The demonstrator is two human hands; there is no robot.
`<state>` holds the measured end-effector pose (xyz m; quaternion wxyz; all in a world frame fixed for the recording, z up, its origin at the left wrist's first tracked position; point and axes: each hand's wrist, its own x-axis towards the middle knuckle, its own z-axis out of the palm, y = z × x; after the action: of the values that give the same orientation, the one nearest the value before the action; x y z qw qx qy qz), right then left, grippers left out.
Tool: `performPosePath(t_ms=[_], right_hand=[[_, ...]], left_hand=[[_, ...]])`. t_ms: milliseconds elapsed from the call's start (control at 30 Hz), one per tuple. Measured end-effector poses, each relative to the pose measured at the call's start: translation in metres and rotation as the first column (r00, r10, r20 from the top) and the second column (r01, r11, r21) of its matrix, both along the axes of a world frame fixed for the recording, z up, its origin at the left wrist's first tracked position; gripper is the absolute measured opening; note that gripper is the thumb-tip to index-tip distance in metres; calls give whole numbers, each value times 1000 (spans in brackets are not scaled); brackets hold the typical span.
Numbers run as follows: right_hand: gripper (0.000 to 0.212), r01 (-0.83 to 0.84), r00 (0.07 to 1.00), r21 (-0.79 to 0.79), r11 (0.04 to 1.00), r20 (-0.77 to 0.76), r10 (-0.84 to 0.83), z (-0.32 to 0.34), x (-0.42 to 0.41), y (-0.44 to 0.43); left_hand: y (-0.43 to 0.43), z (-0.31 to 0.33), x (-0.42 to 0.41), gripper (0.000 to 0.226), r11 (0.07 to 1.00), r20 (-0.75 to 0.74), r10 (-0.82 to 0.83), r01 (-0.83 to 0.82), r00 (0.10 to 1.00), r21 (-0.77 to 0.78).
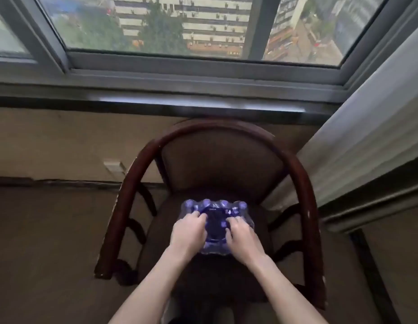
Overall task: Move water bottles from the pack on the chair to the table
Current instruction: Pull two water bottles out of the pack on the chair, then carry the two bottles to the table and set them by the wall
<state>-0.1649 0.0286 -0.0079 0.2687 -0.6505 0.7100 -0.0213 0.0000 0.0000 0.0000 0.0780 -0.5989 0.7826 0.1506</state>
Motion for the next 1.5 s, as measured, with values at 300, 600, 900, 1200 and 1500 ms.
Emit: performPosePath(t_ms=[300,600,900,1200,1500], right_hand=[[31,-206,933,9,978,-299,199,-61,19,-22],[32,-301,896,84,950,-315,312,-71,16,-44],[38,-357,902,-14,934,-264,341,-6,-3,-32],[19,-462,887,-283,841,-142,440,172,-16,-30],[25,-530,806,-597,602,-134,576,389,-20,-38]], left_hand=[[-22,-56,-2,46,980,123,-199,199,972,6],[-30,-57,-18,25,976,150,-211,217,966,-25],[-34,-1,-5,35,980,34,-190,192,981,-52],[-39,156,9,31,976,-224,-164,124,961,-181],[-42,394,58,33,904,-416,-338,169,844,-393]])
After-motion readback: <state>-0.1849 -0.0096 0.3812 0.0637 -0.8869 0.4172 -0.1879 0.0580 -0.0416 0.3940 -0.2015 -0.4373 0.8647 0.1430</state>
